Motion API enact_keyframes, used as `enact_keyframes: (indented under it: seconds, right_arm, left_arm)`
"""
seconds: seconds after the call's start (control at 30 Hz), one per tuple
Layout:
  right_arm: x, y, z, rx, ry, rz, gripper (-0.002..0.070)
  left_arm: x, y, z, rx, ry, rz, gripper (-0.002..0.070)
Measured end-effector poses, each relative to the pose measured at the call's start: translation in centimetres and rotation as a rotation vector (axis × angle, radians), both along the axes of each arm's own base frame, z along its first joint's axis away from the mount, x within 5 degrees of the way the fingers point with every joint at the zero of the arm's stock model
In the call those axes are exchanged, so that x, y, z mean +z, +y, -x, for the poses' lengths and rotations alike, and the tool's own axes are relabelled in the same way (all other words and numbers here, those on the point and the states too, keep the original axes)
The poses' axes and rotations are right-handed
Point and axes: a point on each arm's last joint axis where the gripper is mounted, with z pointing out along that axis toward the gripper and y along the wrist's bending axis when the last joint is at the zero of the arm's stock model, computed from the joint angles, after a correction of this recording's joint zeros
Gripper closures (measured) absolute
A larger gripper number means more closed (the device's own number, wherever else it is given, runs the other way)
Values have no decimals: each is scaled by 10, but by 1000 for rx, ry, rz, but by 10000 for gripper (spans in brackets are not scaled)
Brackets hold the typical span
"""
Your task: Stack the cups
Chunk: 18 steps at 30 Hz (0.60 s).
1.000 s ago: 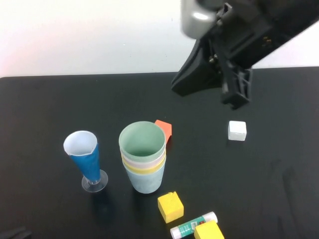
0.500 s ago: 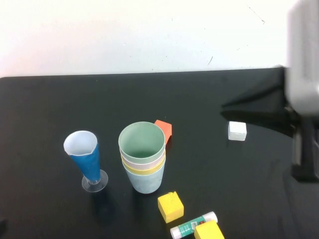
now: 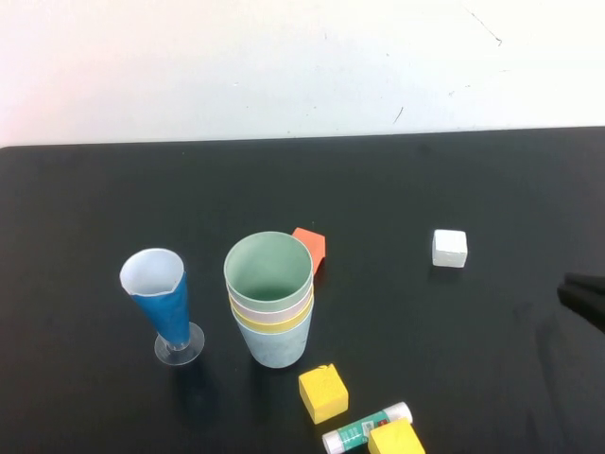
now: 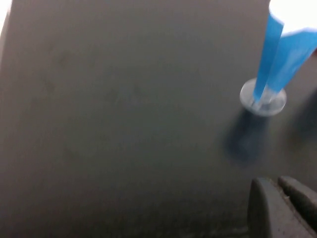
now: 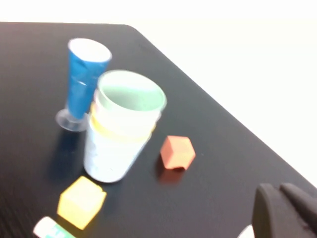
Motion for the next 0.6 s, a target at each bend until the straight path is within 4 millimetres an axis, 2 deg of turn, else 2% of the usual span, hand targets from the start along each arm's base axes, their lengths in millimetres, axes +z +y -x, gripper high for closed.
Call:
enact_keyframes:
  seconds: [0.13,0.6]
  right_arm:
    - [-10,-4,-2,-62,9,-33,678]
    - [-9,-6,-5,-97,0,-62,678]
  left_arm:
    - [-3,1,2,14,41,-9,676]
    - [-4,2,3,18,57,-13,676]
